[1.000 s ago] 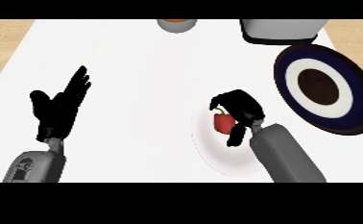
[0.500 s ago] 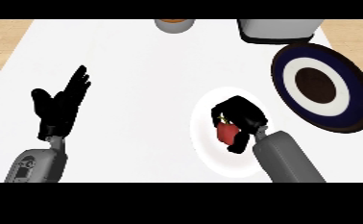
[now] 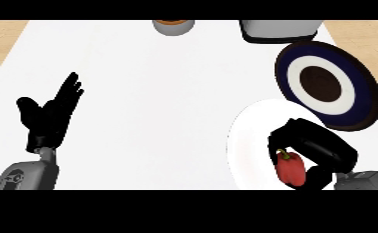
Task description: Pick the bell pepper from the plate and place it in the plate
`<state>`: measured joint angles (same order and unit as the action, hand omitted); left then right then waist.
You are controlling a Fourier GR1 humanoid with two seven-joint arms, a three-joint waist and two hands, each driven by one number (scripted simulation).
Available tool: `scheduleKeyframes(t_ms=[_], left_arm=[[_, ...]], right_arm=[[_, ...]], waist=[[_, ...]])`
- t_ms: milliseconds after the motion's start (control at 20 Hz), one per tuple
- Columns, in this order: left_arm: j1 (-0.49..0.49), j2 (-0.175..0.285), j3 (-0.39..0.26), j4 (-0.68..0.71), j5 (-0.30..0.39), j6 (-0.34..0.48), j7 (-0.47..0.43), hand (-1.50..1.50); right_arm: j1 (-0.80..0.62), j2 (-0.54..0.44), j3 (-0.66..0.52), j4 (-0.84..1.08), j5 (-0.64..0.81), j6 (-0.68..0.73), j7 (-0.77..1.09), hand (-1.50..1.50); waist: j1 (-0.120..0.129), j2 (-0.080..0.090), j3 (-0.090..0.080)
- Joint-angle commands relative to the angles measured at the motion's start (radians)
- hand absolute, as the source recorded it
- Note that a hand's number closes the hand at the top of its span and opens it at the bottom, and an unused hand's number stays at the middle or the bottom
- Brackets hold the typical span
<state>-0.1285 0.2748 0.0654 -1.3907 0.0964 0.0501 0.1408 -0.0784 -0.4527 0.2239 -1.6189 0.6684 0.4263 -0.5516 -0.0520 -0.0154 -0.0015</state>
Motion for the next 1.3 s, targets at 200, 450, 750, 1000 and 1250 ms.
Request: scheduleKeyframes(t_ms=[200,450,750,1000,1250], left_arm=[[0.015,-0.005,0.0,0.015,-0.008,-0.003,-0.023,0.0],[-0.051,-0.001,-0.001,0.022,0.001,-0.028,0.007,0.0],[-0.005,-0.048,-0.049,-0.085,-0.027,0.004,0.058,0.0],[-0.085,0.026,0.023,0.001,0.009,-0.071,0.053,0.0],[-0.095,-0.041,-0.014,0.034,-0.032,-0.034,0.012,0.0]], right_arm=[[0.069,0.005,-0.417,-0.219,-0.296,-0.086,0.032,1.5],[0.059,-0.006,-0.575,-0.261,-0.427,-0.034,0.227,1.5],[-0.1,-0.116,-0.704,0.012,-0.546,0.054,0.326,1.5],[-0.198,-0.164,-0.692,0.347,-0.435,-0.008,0.152,1.5],[-0.379,-0.199,-0.628,0.689,-0.309,-0.106,0.018,1.5]], waist=[[-0.004,0.006,0.001],[0.032,0.013,0.001],[0.062,0.015,0.002],[0.065,0.021,0.002],[0.076,0.025,0.003]])
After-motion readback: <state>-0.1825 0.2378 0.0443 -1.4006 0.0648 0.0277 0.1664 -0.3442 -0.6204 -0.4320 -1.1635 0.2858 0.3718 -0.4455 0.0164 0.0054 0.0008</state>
